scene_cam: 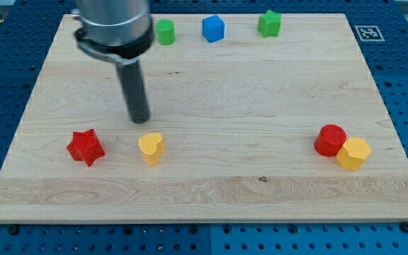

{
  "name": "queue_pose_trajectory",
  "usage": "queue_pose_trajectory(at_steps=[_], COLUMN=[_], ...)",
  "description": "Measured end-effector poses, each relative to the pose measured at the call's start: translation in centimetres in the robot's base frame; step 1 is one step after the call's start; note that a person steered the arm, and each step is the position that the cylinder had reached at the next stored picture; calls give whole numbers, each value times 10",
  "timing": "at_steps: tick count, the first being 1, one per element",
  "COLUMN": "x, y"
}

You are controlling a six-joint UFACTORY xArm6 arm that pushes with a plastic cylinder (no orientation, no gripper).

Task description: Slide the red star towards the yellow heart

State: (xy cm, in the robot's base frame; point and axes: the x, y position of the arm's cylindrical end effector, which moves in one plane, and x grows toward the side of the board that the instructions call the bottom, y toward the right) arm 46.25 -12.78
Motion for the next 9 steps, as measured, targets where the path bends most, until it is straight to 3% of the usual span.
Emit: queue_pose_trajectory(at_steps=[3, 7, 9], x=[28, 57, 73], y=[-117, -68, -96])
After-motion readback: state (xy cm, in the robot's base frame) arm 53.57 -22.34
